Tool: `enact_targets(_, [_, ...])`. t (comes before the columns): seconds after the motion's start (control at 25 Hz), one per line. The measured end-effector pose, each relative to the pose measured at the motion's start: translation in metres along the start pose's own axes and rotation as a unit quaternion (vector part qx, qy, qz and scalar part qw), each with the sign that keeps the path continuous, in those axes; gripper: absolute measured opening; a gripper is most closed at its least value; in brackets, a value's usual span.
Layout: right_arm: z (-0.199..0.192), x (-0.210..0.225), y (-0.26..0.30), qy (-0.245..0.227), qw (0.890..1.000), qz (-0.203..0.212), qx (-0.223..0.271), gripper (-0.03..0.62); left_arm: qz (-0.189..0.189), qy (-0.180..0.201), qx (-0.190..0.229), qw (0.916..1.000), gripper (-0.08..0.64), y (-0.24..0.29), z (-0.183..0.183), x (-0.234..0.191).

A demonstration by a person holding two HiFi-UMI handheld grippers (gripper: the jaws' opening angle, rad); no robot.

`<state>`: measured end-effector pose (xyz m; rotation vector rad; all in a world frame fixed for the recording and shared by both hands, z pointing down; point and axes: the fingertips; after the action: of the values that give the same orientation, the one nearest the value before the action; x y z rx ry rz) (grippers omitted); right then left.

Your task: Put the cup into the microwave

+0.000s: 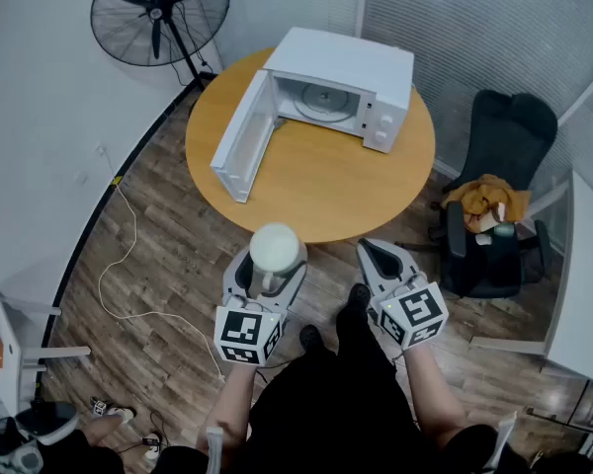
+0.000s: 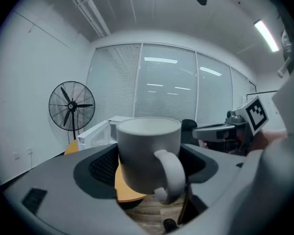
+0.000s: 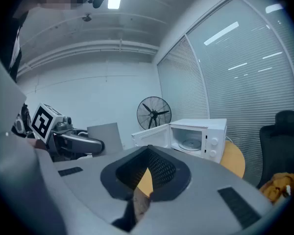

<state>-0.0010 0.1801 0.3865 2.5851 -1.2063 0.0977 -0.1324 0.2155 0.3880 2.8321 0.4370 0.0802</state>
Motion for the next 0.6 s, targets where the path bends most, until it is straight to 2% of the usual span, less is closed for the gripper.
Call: enact_targets(0.6, [0.008, 0.031, -0.002, -0.009, 1.0, 0.003, 0.007, 0.008, 0.008, 0.005, -0.008, 0.9999, 0.379, 0.029, 0.008, 0.012])
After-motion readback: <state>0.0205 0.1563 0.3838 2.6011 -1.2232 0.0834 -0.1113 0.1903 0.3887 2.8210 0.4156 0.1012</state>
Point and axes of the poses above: the fingertips, and each gripper's own axes: y forward along the fingers, x to its right, z out of its top, and after that the axes turned 4 degrees about y, right-handed
